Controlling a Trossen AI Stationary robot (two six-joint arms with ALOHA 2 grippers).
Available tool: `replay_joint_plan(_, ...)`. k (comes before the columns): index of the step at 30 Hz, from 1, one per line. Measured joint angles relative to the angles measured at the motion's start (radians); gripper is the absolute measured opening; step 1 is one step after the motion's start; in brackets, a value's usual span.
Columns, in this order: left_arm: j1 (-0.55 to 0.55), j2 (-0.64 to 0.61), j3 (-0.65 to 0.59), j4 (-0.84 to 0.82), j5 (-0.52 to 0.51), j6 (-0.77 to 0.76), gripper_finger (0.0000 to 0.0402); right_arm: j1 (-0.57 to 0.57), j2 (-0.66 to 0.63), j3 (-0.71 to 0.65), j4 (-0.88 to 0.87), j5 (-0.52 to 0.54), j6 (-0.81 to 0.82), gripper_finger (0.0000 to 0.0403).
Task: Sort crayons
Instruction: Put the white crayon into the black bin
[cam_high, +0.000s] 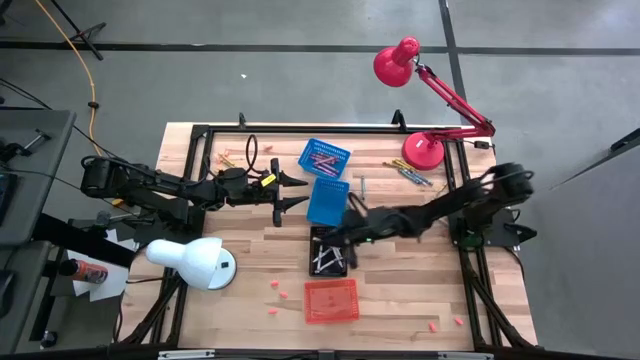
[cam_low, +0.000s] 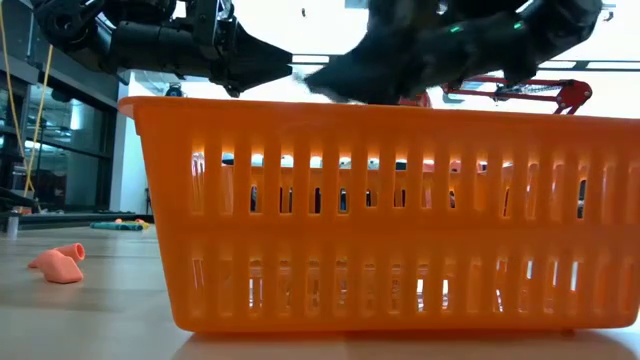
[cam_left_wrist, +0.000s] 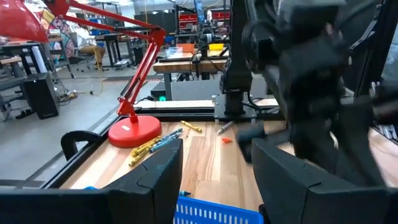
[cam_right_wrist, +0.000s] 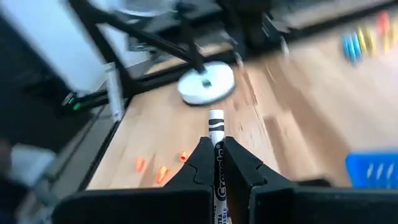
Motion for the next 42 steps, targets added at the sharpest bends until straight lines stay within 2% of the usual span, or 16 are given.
replay_joint_plan(4, 0.000, 0.000, 0.000, -0.008, 0.000, -0.008, 0.0177, 0.038, 0.094, 0.079, -0.103, 0.079, 0.232, 0.0001)
replay_joint_plan(7, 0.000, 0.000, 0.000, -0.030, 0.000, -0.026, 0.0177, 0.082, 0.112, 0.108, -0.168, 0.242, 0.339, 0.0001)
replay_joint_plan(10, 0.000, 0.000, 0.000, -0.050, 0.000, -0.024, 0.0177, 0.102, 0.105, 0.121, -0.307, 0.397, 0.473, 0.0001)
replay_joint_plan(14, 0.000, -0.004, 0.000, -0.054, 0.000, -0.004, 0.0177, 0.127, 0.101, 0.140, -0.390, 0.512, 0.622, 0.0001)
replay_joint_plan(20, 0.000, -0.012, 0.000, -0.053, 0.000, 0.027, 0.0177, 0.172, 0.103, 0.142, -0.392, 0.536, 0.711, 0.0001)
replay_joint_plan(24, 0.000, -0.012, 0.000, -0.052, 0.000, 0.027, 0.0177, 0.189, 0.103, 0.142, -0.392, 0.503, 0.735, 0.0017)
replay_joint_plan(28, 0.000, -0.012, 0.000, -0.051, -0.009, 0.021, 0.0177, 0.187, 0.103, 0.142, -0.397, 0.468, 0.794, 0.0051)
replay_joint_plan(33, 0.000, -0.012, 0.000, -0.052, -0.012, 0.020, 0.0177, 0.189, 0.103, 0.142, -0.392, 0.463, 0.796, 0.0115)
replay_joint_plan(38, 0.000, -0.012, 0.000, -0.062, -0.012, 0.020, 0.0177, 0.179, 0.062, 0.142, -0.396, 0.441, 0.594, 0.0177)
replay_joint_plan(42, 0.000, -0.012, 0.000, -0.065, -0.012, 0.020, 0.0177, 0.173, -0.074, 0.143, -0.550, 0.483, 0.453, 0.0199)
